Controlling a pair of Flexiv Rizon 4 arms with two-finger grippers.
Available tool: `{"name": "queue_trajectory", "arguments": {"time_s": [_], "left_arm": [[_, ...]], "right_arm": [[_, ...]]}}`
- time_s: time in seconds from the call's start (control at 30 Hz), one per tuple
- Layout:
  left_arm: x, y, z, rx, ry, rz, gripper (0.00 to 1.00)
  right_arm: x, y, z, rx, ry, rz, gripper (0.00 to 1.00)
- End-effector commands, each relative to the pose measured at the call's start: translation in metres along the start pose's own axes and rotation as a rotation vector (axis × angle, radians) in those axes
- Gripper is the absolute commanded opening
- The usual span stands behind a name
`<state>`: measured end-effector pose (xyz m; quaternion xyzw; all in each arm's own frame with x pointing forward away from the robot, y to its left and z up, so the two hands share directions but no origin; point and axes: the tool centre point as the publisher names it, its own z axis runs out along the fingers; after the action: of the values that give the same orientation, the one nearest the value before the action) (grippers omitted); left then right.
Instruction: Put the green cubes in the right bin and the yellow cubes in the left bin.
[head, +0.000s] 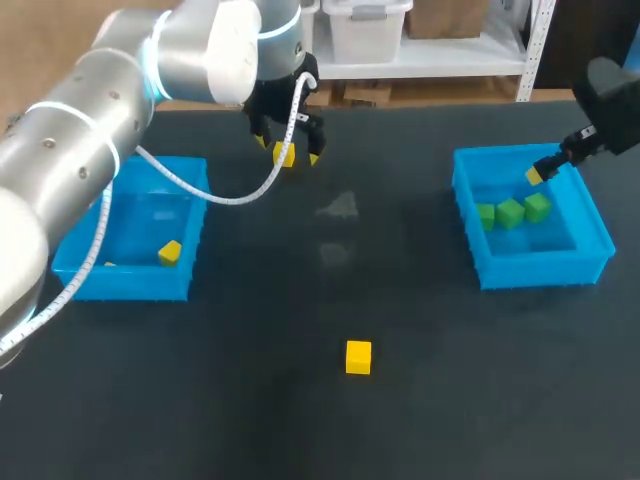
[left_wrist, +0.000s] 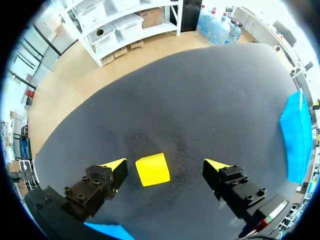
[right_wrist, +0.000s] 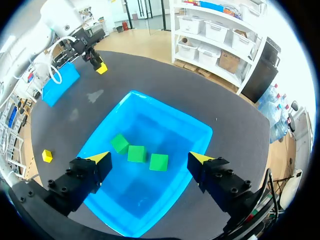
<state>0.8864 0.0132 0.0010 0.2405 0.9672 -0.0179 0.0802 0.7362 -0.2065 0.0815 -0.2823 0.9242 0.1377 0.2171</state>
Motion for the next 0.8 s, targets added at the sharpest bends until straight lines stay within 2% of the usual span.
{"name": "queue_trajectory", "arguments": {"time_s": [0.03,0.07,0.1,0.53,0.63,0.8], "left_arm": [[-0.006,0.002,0.002,0.01,0.087,-0.007,0.39],[-0.005,0.001,0.001,0.01,0.085,-0.007,0.08],[-0.004,0.001,0.001,0.01,0.083,-0.007,0.0],[0.012,0.0,-0.016,0.028,0.055,-0.007,0.0],[0.011,0.001,-0.029,0.025,0.02,0.014,0.0],[0.009,0.006,-0.071,0.016,-0.073,0.031,0.0]], "right_arm": [[0.001,0.0,0.0,0.001,-0.002,0.0,1.0],[0.001,0.0,0.0,0.001,-0.002,0.0,1.0],[0.001,0.0,0.0,0.001,-0.002,0.0,1.0],[0.001,0.0,0.0,0.001,-0.002,0.0,1.0],[0.001,0.0,0.0,0.001,-0.002,0.0,1.0],[0.001,0.0,0.0,0.001,-0.002,0.0,1.0]]}}
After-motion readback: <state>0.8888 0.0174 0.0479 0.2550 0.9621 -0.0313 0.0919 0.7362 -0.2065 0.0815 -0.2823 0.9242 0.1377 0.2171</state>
